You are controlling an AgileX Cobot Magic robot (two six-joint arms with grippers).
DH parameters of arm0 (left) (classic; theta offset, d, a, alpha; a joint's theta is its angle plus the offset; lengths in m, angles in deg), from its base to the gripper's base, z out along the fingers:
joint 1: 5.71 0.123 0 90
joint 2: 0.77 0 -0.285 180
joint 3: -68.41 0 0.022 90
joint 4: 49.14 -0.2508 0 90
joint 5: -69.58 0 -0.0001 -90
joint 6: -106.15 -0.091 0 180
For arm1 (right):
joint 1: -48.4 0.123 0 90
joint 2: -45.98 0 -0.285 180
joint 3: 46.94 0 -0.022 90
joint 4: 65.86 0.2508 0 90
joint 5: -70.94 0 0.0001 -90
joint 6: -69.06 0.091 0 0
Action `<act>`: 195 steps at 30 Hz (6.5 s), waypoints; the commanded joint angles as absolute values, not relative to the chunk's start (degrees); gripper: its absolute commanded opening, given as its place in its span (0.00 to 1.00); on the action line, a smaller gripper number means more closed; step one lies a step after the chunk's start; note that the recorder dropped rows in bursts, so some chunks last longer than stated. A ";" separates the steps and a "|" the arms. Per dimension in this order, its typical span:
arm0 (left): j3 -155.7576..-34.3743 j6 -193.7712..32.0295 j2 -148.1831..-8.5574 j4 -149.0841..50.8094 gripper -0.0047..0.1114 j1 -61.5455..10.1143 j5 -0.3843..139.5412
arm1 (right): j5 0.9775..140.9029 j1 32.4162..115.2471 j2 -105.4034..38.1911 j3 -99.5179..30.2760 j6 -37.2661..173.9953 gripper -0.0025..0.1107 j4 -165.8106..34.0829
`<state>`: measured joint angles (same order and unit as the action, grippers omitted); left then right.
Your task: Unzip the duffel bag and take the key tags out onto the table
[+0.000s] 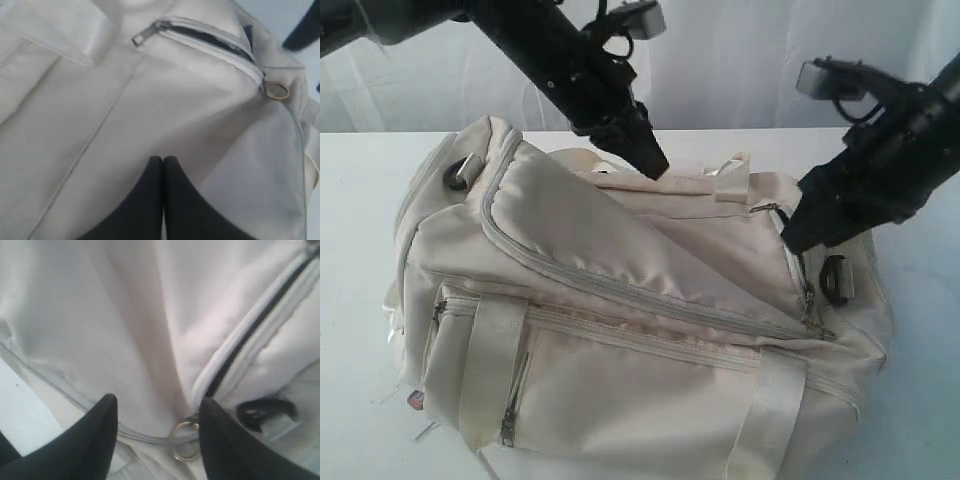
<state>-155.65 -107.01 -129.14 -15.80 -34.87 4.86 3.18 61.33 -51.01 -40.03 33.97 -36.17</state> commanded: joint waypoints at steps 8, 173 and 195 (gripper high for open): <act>-154.41 -113.75 -127.32 -21.40 0.04 -48.52 -0.38 | 15.60 54.20 -48.43 -42.28 48.37 0.44 -51.89; -153.12 -133.84 -123.31 -46.61 0.14 -72.13 13.00 | 0.98 51.08 -67.04 -49.01 32.02 0.02 -21.96; -153.12 -126.98 -126.87 -51.30 0.49 -72.28 25.70 | 0.98 51.08 -67.04 -49.01 32.02 0.02 -21.96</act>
<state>-153.18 -128.88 -125.94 -51.78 -71.80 23.55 0.78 51.06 -67.54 -48.94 31.93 -22.66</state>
